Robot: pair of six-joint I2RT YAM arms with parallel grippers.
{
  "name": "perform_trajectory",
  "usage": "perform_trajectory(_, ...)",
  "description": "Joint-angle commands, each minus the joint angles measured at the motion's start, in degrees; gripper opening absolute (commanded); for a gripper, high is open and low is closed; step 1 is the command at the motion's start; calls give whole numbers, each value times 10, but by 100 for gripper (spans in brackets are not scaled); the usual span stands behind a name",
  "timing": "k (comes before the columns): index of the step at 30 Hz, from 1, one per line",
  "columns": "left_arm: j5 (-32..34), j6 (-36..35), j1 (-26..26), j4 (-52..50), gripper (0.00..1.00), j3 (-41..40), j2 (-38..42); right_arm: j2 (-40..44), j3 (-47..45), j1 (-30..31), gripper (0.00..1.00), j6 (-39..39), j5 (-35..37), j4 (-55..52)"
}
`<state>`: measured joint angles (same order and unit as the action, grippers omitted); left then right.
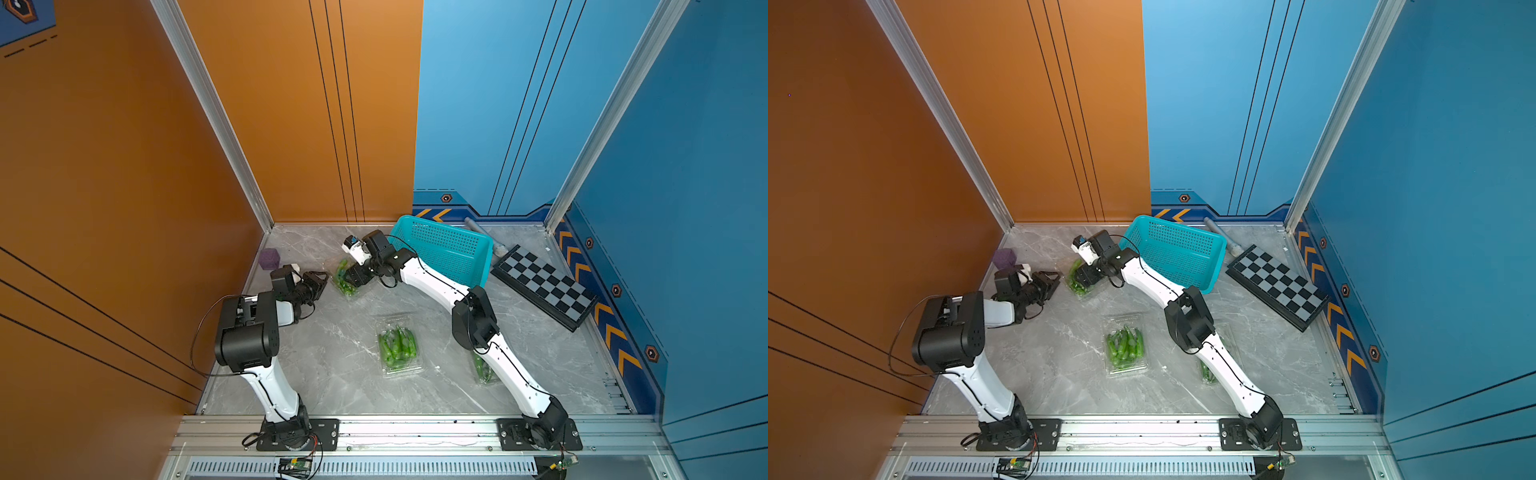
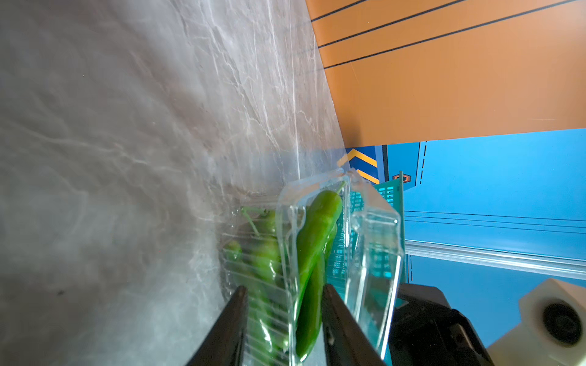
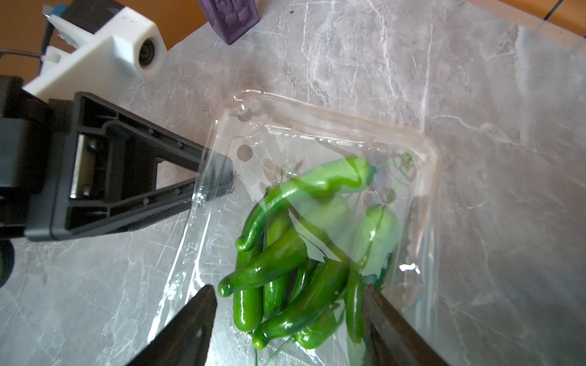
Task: Take small green peppers out of containers
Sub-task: Move the packing box to the center of the board.
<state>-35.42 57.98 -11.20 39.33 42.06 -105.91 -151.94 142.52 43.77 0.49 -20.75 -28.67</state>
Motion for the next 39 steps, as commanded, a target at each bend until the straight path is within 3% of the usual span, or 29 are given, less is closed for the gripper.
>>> perform_trajectory(1,-18,-1,13,17,41,16,-26,2,-24,2,74,20,-13,-58)
perform_trajectory(6,-13,-1,21,17,38,26,-43,4,-24,2,74,19,-15,-57)
perform_trajectory(12,-12,0,25,16,13,30,-52,6,-25,2,73,18,-16,-58)
perform_trajectory(18,-18,-5,29,0,1,33,-54,18,-36,2,75,16,-3,-58)
perform_trajectory(23,-19,-19,30,-36,0,35,-41,27,-40,2,76,17,1,-58)
perform_trajectory(30,-7,-75,32,-161,0,34,25,57,-76,11,78,10,16,-57)
perform_trajectory(39,8,-85,34,-171,0,-28,82,126,-144,44,80,-10,59,-54)
